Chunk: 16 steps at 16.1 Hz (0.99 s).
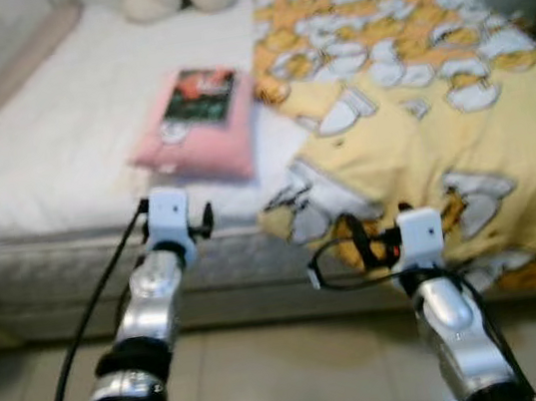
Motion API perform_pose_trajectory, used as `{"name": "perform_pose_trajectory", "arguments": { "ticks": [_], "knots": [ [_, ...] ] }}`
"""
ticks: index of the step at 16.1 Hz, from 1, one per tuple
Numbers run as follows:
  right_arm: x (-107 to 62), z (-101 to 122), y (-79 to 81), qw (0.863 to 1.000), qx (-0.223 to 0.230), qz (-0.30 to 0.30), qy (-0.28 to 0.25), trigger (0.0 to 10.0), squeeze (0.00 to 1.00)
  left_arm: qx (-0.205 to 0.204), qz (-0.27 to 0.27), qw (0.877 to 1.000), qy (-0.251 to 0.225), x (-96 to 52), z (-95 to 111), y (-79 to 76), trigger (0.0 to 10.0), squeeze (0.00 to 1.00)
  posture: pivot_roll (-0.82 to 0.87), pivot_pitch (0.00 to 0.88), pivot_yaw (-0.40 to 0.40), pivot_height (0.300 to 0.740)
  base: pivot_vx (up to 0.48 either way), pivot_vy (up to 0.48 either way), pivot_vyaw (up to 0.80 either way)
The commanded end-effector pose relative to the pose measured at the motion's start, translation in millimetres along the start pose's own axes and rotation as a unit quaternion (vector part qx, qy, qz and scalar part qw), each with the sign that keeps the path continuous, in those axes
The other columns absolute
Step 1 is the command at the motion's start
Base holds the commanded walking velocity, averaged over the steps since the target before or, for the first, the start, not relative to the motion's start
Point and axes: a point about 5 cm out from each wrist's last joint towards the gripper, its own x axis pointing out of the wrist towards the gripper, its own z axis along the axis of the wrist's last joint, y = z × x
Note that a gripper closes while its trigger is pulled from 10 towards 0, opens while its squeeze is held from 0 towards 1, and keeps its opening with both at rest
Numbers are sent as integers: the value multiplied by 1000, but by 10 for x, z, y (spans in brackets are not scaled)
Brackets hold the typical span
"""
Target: Clean up the room
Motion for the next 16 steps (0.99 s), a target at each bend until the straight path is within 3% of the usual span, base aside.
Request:
{"name": "perform_pose_trajectory", "arguments": {
  "ticks": [1,10,16],
  "knots": [
    [5,24,-27,1000,-3,-7,-6,10000,0,-5,4,1000,-21,25,90,-10,10000,0,21,0,26,740,458,0,0],
    [12,30,-46,1000,-13,-1,-4,10000,0,-26,19,998,-47,54,180,-13,10000,0,26,0,16,740,456,0,0],
    [16,16,-55,1000,-14,-2,-1,10000,0,-18,5,998,-62,78,253,-63,10000,0,22,0,21,740,456,0,0]
  ]
}}
